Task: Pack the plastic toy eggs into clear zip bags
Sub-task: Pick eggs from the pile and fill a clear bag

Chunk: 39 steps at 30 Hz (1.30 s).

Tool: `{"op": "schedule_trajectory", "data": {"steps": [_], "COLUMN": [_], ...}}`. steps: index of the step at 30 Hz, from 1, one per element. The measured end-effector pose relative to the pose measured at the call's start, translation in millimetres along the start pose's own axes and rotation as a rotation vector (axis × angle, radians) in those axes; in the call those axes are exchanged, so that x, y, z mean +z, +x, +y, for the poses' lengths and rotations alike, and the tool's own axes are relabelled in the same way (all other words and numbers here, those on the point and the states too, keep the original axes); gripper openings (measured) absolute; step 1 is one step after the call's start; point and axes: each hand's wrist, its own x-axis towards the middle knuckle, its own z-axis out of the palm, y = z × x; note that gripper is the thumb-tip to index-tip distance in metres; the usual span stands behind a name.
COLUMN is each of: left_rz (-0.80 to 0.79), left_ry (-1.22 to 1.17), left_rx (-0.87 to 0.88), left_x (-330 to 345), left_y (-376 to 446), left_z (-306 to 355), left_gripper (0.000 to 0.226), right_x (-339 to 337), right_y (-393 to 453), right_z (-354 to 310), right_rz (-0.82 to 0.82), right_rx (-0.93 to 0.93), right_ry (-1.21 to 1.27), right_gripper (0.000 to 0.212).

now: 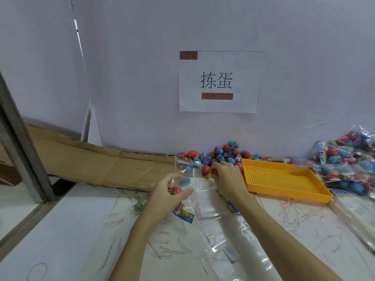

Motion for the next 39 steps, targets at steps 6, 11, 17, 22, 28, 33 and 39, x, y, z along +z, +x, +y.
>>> {"op": "schedule_trajectory", "data": {"steps": [6,11,17,22,28,33,39], "left_rz": [0.004,0.047,0.041,-0.046,-0.036,-0.004,0.006], "left_ry": [0.023,0.079,0.206,0.216,0.2,0.17,0.105], "left_rx": [0.016,0.047,0.128,0.184,0.21,0.257,0.263], "left_x": [3,7,10,13,12,11,10], "left_y": [-1,1,-3,-6,-6,-7,-6], "left_z": [2,-1,3,6,6,7,6], "left_gripper": [0.061,0.052,0.052,0.053,0.049,0.053,0.058], "right_x": [-7,-14,-21,-20,-23,-29,-28], "right_y": [-23,-53,-63,-64,-66,-68,-69], "right_z": [-18,-31,-38,-35,-33,-31,-28], "right_rz": [0.308,0.45,0.608,0.525,0.502,0.334,0.223], "right_rx": [0.213,0.191,-0.038,-0.107,-0.183,-0.08,-0.02], "right_ry": [0.791,1.151,0.923,0.777,0.584,0.8,0.841], "right_gripper": [0.021,0.016,0.025,0.026,0.023,0.029,0.021]}}
